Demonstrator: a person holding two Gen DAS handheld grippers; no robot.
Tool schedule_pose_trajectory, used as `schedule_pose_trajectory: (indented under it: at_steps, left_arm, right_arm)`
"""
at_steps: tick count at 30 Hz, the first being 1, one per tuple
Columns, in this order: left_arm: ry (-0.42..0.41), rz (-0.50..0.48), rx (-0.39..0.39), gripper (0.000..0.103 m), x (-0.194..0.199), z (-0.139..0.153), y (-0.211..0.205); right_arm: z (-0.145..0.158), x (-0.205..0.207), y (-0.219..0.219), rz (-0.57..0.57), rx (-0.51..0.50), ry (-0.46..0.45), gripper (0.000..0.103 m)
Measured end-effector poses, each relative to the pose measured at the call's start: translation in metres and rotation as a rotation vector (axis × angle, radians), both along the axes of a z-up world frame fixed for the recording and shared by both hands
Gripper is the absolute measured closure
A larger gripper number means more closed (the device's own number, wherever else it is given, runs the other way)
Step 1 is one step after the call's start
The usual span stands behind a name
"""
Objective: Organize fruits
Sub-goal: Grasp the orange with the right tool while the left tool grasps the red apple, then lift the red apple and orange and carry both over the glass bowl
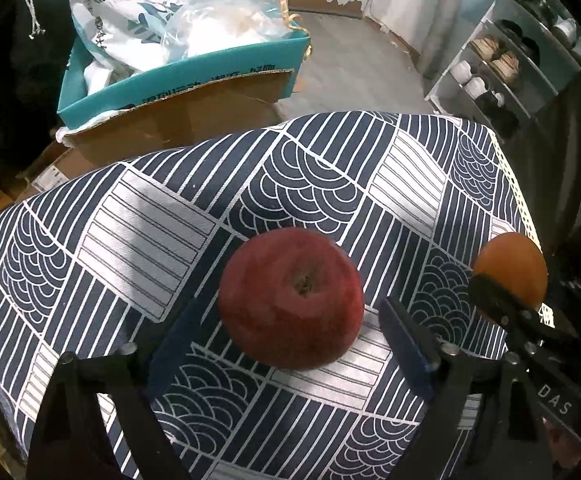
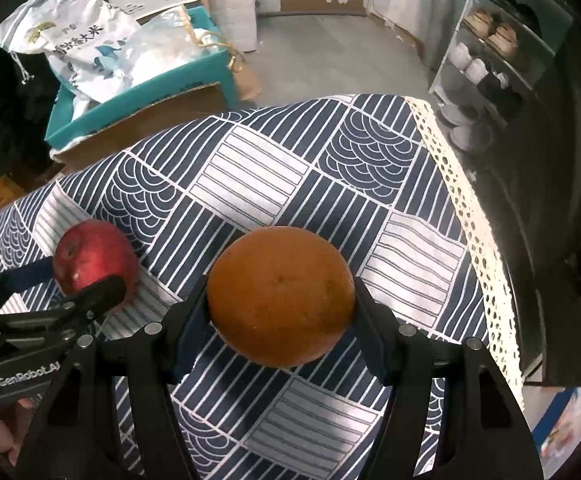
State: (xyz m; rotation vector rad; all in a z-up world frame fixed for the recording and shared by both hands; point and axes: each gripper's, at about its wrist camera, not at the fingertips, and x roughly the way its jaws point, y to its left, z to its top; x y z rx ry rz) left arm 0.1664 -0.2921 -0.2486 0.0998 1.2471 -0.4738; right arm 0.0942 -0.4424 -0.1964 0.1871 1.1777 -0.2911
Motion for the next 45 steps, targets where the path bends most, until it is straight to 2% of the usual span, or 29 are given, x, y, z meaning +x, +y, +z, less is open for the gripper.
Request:
schedule_pose_trajectory:
  at_steps: [3, 9, 16, 23, 45]
  left_arm:
    - [0.016, -0.002, 0.003, 0.027, 0.001, -0.004, -0.001]
    - [-0.015, -0.02, -0.005, 0.027, -0.003, -0.004, -0.001]
    - [-0.039, -0.002, 0.028, 0.027, -0.01, 0.0, 0.006]
    - [-0.1, -0.002, 0.045, 0.027, -0.022, 0.016, 0.021]
    - [-0.191, 0.07, 0.038, 0.027, -0.059, 0.076, 0.098]
  right_arm:
    - [-0.001, 0.0, -0.001, -0.005, 0.007, -0.001, 0.037]
    - [-0.001, 0.001, 0.001, 0.003, 0.014, -0.001, 0.037]
    - [0.005, 0.001, 0.009, 0.024, -0.001, -0.012, 0.037]
    - [0.012, 0.001, 0.019, 0.058, -0.01, -0.028, 0.037]
    - [0.059, -0.014, 0.069, 0.172, 0.011, -0.112, 0.037]
